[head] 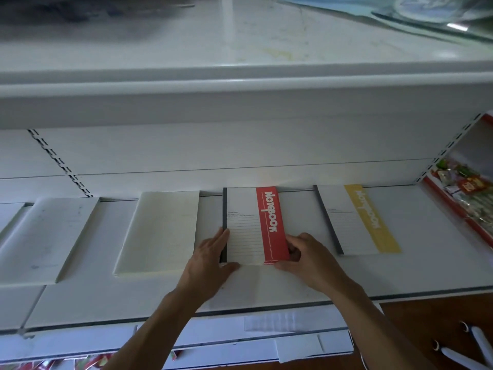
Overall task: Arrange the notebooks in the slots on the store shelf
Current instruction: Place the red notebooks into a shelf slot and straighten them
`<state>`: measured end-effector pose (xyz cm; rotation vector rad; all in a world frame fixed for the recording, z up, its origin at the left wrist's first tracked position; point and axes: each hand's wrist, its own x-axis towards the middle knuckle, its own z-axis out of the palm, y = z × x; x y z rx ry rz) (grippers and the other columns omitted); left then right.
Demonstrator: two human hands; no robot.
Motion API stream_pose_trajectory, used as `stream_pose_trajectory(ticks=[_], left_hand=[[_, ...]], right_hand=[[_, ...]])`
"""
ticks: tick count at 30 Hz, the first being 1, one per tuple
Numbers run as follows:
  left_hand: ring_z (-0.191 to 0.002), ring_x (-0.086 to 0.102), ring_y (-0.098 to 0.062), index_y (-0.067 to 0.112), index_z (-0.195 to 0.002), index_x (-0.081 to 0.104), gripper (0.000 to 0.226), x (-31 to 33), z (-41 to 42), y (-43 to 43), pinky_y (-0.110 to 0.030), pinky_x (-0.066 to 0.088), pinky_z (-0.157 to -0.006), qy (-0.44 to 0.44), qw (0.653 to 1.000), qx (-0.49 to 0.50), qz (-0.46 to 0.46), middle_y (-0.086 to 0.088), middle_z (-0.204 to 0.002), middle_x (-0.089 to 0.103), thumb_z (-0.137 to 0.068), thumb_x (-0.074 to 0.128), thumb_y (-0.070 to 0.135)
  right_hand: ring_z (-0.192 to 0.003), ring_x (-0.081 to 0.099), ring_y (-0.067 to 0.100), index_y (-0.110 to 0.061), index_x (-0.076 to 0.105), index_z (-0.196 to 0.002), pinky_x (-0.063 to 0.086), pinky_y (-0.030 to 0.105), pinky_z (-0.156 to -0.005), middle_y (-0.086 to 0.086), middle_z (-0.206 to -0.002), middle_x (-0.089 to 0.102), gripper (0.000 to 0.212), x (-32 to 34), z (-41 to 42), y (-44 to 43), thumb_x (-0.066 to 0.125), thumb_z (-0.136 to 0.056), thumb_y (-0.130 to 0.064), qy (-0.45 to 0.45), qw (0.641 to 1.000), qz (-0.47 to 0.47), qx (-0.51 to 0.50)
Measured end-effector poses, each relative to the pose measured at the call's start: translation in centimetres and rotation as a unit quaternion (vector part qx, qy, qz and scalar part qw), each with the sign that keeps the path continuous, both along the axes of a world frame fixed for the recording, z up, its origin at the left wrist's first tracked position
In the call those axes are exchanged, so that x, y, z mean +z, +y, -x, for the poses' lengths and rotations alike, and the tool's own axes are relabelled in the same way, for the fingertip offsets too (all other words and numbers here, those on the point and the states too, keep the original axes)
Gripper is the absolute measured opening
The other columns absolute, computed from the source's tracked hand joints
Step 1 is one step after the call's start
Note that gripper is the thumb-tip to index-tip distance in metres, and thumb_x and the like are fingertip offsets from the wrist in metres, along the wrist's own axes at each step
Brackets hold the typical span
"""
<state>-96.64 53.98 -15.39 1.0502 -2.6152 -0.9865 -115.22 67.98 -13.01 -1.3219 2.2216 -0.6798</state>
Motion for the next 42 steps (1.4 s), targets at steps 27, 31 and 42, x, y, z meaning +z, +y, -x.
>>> stream_pose_trajectory(ticks=[27, 31, 42], left_hand=[[-0.132, 0.039, -0.014, 0.024, -0.148, 0.027, 0.068, 6.6, -4.8, 2.1, -0.034, 0.036, -0.111, 0.106, 0.975, 0.062, -0.184, 0.008, -0.143, 0.038, -0.091, 0.064, 0.019], [-0.109, 0.058, -0.004, 0.032, -0.129, 0.055, 0.039, 8.1, -16.9, -0.5, -0.022, 0.044, -0.096, 0.064, 0.99, 0.1, -0.08, 0.013, -0.128, 0.06, -0.091, 0.061, 0.039], [-0.102, 0.061, -0.02, 0.028, -0.106, 0.058, 0.027, 11.7, -56.7, -5.5, -0.031, 0.048, -0.08, -0.163, 0.906, 0.374, 0.113, 0.006, -0.11, 0.065, -0.092, 0.049, 0.049]], right_hand=[[-0.101, 0.062, 0.021, -0.018, 0.057, -0.125, 0.047, 0.03, -0.082, 0.002, -0.12, 0.064, 0.049, 4.6, -3.6, -1.0, 0.063, -0.087, -0.048, 0.107, 0.988, -0.074, -0.088], [-0.106, 0.061, 0.023, -0.02, 0.058, -0.126, 0.042, 0.025, -0.082, 0.001, -0.123, 0.062, 0.038, 6.3, -12.7, -6.1, 0.056, -0.093, -0.038, 0.112, 0.991, -0.01, -0.066], [-0.119, 0.053, 0.019, -0.022, 0.054, -0.132, 0.043, 0.031, -0.098, -0.001, -0.138, 0.052, 0.045, 7.2, -50.1, -25.4, 0.053, -0.092, -0.044, 0.085, 0.966, 0.024, 0.241]])
